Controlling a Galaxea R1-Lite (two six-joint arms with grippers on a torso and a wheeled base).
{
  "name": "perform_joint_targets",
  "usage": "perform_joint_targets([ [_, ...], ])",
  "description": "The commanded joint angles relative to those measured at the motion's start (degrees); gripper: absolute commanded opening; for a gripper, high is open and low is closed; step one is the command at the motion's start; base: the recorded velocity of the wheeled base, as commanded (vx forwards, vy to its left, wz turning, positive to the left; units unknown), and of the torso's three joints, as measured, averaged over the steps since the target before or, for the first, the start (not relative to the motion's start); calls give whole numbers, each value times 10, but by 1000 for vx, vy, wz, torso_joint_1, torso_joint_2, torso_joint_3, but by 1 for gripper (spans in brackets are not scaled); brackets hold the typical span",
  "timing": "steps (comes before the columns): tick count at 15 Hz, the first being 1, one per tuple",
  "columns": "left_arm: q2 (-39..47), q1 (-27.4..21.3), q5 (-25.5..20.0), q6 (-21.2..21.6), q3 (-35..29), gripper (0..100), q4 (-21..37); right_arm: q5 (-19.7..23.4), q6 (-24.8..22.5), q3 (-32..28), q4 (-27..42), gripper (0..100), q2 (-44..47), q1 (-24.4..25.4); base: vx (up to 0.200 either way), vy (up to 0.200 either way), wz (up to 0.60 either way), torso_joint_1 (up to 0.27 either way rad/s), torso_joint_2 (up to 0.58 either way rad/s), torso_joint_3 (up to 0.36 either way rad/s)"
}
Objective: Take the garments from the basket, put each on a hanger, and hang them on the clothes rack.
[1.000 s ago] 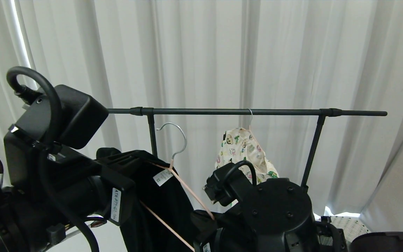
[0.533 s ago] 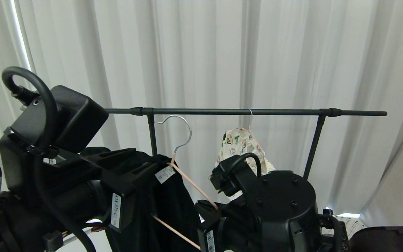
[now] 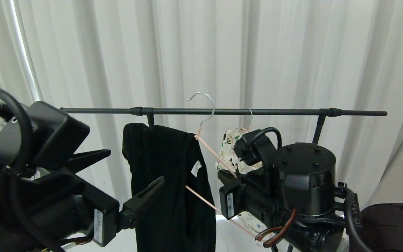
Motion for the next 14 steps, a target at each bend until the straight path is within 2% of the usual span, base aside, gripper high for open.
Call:
perform_joint_targets([
  [1, -44, 4, -8, 9, 31, 100, 0, 3, -22, 18, -1, 0, -24, -10, 0, 0, 0, 0, 0, 0],
  [3, -76, 23, -71, 15, 44, 100, 0, 20, -48, 60, -1, 0, -61, -10, 0, 0, 0, 0, 0, 0],
  [7, -113, 99, -226, 94, 80, 100, 0, 93, -105, 169, -1, 0, -156, -8, 0, 0, 0, 0, 0, 0],
  [10, -122, 98, -297, 104, 103, 100, -1, 104, -135, 237, -2, 0, -199, 15, 0, 0, 0, 0, 0, 0],
  [12, -123, 96, -360, 107, 114, 100, 0, 103, -139, 264, -2, 0, -213, 57, 0, 0, 0, 0, 0, 0],
  [14, -121, 93, -418, 136, 130, 100, 0, 102, -143, 272, -3, 0, -220, 95, 0, 0, 0, 0, 0, 0],
])
